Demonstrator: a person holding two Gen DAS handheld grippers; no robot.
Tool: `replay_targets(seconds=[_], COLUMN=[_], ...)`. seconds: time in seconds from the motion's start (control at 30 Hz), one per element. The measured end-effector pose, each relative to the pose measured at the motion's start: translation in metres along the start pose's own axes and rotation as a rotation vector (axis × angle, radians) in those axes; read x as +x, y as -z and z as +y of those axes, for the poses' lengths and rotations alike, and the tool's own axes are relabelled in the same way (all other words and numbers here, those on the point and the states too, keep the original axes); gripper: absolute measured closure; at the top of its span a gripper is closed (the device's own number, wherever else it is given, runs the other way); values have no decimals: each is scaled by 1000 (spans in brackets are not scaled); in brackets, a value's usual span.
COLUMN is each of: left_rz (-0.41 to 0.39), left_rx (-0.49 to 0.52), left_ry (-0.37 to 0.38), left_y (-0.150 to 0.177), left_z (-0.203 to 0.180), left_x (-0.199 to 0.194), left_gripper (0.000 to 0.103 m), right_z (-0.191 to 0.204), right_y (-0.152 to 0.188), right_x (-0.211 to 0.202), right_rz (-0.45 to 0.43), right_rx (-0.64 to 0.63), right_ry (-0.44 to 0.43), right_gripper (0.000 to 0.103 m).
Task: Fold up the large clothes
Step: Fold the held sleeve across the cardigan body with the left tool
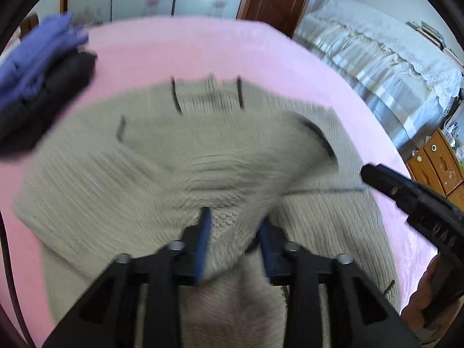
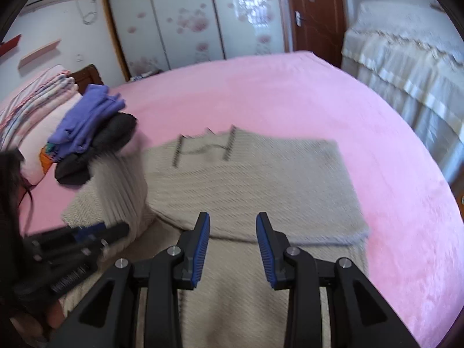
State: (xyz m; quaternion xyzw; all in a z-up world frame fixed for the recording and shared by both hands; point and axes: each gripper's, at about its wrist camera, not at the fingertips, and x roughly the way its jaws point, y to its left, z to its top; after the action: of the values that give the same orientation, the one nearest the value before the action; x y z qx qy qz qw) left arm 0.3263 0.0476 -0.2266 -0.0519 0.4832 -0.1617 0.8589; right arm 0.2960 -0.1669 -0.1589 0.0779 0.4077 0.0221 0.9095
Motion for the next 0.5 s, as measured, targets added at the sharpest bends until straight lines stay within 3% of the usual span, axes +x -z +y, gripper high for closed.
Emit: replay_targets(seconds=[0.1,0.13,0.27,0.37,0.5], left_rz=[35,35,-4,-23,-63], left_rx=[16,17,-32,-65,-86], left_ry=[9,16,83,109,95], left_y=[15,19,32,38,43], left_z=[-7,-6,11,20,29], left_x=[10,10,-9,-19,-36], left_gripper=[61,54,38,37,37], right_z=[-15,-18,-26,-34,-42], right_y=[8,10,17,22,29], right_x=[10,11,25,34,42], right_rz=[40,51,119,173,238], right_rx=[31,36,73,148,272], right_ry=[-10,-19,-106,-187,-299], right_gripper=[70,70,70,70,54])
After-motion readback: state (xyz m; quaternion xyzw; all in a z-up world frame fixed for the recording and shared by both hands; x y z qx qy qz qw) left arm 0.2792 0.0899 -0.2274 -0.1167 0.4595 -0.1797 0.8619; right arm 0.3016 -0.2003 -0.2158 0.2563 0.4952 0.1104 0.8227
